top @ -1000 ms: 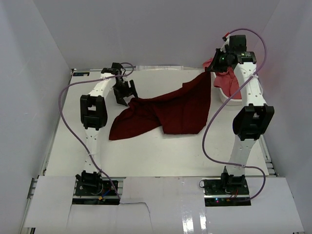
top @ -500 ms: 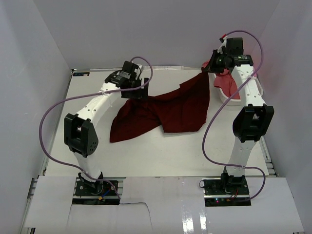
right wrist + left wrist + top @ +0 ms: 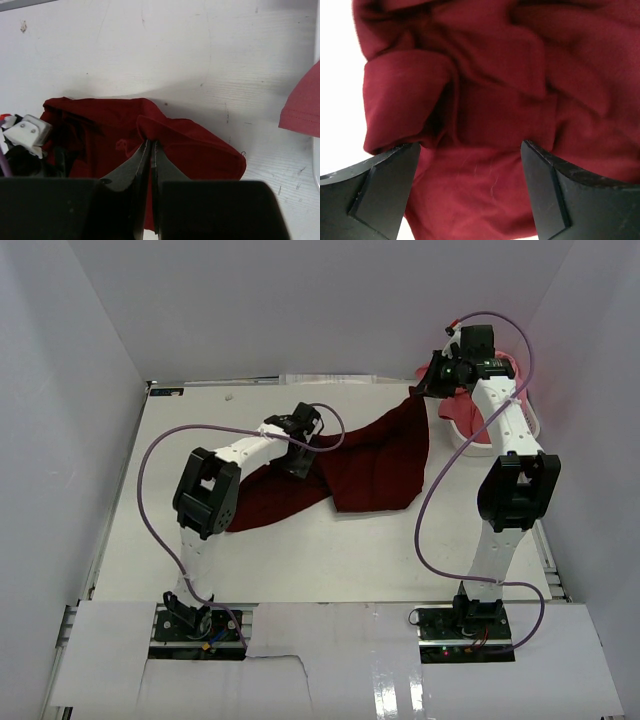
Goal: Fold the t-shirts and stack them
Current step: Flatten out the tshirt, then fold the flattened tshirt in 1/3 of the way
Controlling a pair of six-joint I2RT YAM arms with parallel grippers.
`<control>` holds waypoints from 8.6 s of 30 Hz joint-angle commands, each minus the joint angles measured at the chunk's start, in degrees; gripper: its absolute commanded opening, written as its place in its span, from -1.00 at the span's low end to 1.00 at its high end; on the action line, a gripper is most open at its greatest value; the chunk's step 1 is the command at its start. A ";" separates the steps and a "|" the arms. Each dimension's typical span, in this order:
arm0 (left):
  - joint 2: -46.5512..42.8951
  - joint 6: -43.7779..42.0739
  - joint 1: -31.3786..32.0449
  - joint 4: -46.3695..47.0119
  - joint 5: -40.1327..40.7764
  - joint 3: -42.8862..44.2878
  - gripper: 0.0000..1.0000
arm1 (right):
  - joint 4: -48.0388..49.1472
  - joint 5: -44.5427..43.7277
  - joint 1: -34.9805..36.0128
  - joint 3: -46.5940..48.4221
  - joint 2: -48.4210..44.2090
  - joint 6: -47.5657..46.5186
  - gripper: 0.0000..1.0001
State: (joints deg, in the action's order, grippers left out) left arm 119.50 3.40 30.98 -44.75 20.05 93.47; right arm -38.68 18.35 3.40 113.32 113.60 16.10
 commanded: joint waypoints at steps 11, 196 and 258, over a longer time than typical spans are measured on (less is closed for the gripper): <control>-2.07 -2.43 7.25 7.30 13.77 0.05 0.75 | 2.99 1.69 0.12 -2.48 -2.16 -1.42 -0.85; -45.61 26.04 -34.76 14.43 -23.13 -5.00 -1.00 | 19.25 21.46 -7.53 -3.83 -35.66 3.06 -0.85; -43.66 29.74 -38.72 2.21 -30.52 -40.22 -1.00 | 3.34 7.14 -0.76 -72.72 -62.72 2.36 -0.85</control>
State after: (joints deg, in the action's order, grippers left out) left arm 74.94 33.04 -7.40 -44.95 -11.99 49.76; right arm -37.26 27.07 2.39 37.30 49.63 19.75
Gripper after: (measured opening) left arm 0.026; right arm 0.078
